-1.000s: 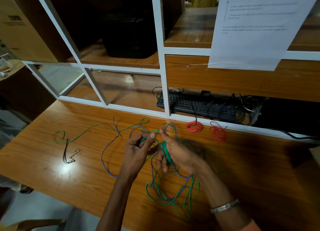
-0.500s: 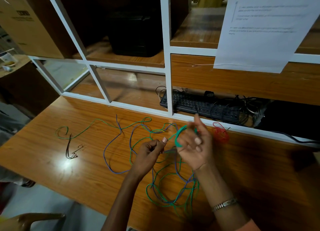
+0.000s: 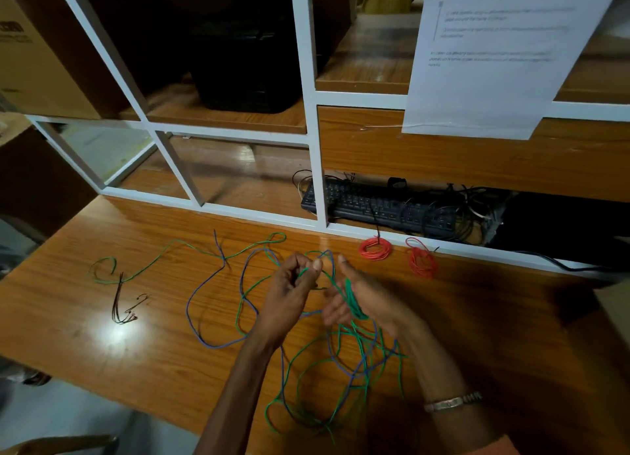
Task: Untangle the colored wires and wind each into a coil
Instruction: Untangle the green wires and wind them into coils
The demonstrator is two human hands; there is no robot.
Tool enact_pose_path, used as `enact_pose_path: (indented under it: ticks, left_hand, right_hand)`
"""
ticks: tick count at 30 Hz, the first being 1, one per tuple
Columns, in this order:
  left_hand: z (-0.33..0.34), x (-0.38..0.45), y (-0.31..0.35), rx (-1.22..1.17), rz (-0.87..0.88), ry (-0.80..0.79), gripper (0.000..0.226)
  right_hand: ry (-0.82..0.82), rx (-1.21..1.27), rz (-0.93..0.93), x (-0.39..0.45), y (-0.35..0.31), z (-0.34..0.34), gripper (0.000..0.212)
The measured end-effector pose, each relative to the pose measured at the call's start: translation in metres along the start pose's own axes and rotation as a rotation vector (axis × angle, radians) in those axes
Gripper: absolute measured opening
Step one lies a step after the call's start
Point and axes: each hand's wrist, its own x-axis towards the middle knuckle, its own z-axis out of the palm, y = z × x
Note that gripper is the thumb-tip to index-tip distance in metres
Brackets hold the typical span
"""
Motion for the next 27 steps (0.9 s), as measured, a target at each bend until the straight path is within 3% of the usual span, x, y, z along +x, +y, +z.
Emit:
enact_pose_path:
  ticks: [3, 5, 8, 10, 13, 18, 20, 22, 23, 25, 27]
  left_hand:
    - [-0.001, 0.009, 0.010, 0.011, 0.003, 0.005, 0.029]
    - [-0.001, 0.009, 0.014, 0.004, 0.002, -0.008, 0.028]
    - [-0.001, 0.006, 0.006, 0.010, -0.053, 0.013, 0.046]
    - [0.000, 0.002, -0.002, 0.012, -0.084, 0.008, 0.054]
    - [0.002, -0.005, -0.015, -0.008, -0.125, 0.034, 0.055]
    - [0.000, -0.013, -0.026, 0.009, -0.129, -0.013, 0.052]
    - [0.001, -0.014, -0.031, 0.000, -0.125, -0.048, 0.054]
    - [0.005, -0.015, -0.030, -0.005, -0.095, -0.072, 0.051]
    - [0.006, -0.014, -0.029, -0.004, -0.077, -0.080, 0.049]
    - [0.008, -0.008, -0.025, 0.023, -0.045, -0.084, 0.040]
    - [0.009, 0.001, -0.018, 0.066, -0.023, -0.079, 0.027]
  right_hand:
    - [-0.221, -0.084, 0.032, -0.009, -0.008, 0.009, 0.124]
    - [-0.405, -0.038, 0.006, -0.012, -0.010, 0.006, 0.125]
    - [-0.702, 0.326, -0.119, -0.020, -0.017, 0.003, 0.111]
    - [-0.775, 0.652, -0.274, -0.018, -0.019, -0.001, 0.101]
    - [-0.679, 1.091, -0.476, -0.017, -0.025, -0.015, 0.083]
    - [-0.206, 1.283, -0.653, -0.018, -0.029, -0.033, 0.075]
    - [0.028, 1.065, -0.614, -0.011, -0.029, -0.032, 0.069]
    - [0.276, 0.554, -0.471, -0.004, -0.023, -0.027, 0.065]
    - [0.315, 0.304, -0.361, 0.000, -0.018, -0.023, 0.068]
    - [0.228, 0.029, -0.154, 0.003, -0.009, -0.011, 0.086]
    - [0.144, -0.054, -0.046, 0.005, -0.005, -0.002, 0.107]
